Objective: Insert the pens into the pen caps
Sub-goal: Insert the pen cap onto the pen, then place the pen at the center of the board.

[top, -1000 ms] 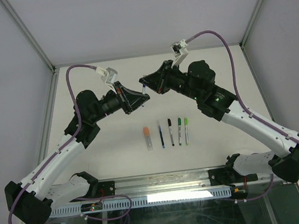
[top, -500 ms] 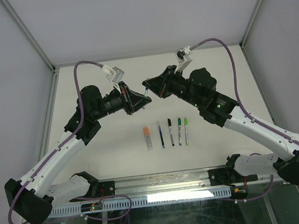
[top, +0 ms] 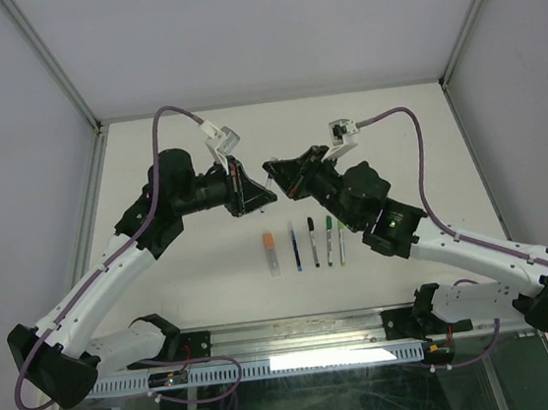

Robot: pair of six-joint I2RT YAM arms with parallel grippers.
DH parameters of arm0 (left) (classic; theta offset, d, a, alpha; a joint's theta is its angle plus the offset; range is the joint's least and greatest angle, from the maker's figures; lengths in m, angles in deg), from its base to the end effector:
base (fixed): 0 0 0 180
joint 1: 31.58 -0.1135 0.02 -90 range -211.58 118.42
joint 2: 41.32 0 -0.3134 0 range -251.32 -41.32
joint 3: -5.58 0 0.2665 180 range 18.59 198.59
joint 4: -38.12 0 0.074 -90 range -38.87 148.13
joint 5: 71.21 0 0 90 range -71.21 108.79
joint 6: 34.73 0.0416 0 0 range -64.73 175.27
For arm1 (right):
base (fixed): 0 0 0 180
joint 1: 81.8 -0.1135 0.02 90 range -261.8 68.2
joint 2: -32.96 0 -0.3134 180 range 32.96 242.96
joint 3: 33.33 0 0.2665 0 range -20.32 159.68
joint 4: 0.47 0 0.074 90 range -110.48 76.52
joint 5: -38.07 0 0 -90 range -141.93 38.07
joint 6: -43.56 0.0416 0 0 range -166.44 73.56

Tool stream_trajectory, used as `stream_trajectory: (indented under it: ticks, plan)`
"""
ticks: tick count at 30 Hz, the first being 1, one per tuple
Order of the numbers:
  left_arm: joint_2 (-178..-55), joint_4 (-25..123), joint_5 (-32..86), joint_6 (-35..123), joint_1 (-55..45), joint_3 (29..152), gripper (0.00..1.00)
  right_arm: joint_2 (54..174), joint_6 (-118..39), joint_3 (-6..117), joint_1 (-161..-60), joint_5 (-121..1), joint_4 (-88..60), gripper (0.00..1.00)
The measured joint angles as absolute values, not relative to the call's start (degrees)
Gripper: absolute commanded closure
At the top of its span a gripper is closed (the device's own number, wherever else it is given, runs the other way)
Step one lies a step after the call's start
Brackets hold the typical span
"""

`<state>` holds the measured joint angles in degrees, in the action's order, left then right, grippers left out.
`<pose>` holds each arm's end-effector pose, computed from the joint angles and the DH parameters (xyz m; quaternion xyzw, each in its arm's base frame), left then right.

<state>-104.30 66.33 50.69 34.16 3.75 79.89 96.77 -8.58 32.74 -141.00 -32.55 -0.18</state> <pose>0.1860 -0.1588 0.4133 0.2580 0.7461 -0.4653 0.4003 0.1456 0.2172 0.4103 -0.0066 0.6921 0.4567 0.5589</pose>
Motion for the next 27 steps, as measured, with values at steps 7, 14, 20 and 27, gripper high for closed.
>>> stream_trajectory:
  ticks: [7,14,20,27]
  plan:
    - [-104.9,64.8,50.8,35.8,4.9,84.5,1.0,94.0,-11.0,40.3,-137.7,-38.4,-8.7,0.9]
    - [-106.5,58.5,50.5,36.5,4.7,88.3,1.0,97.6,-17.8,54.3,-134.1,-46.3,-18.8,0.69]
    - [-107.1,54.6,47.0,37.3,3.2,89.9,1.0,99.1,-21.5,58.8,-134.2,-49.9,-24.8,0.53]
    - [-103.2,53.4,42.3,36.8,3.2,85.2,1.0,94.5,-23.1,55.3,-134.3,-48.7,-27.8,0.45]
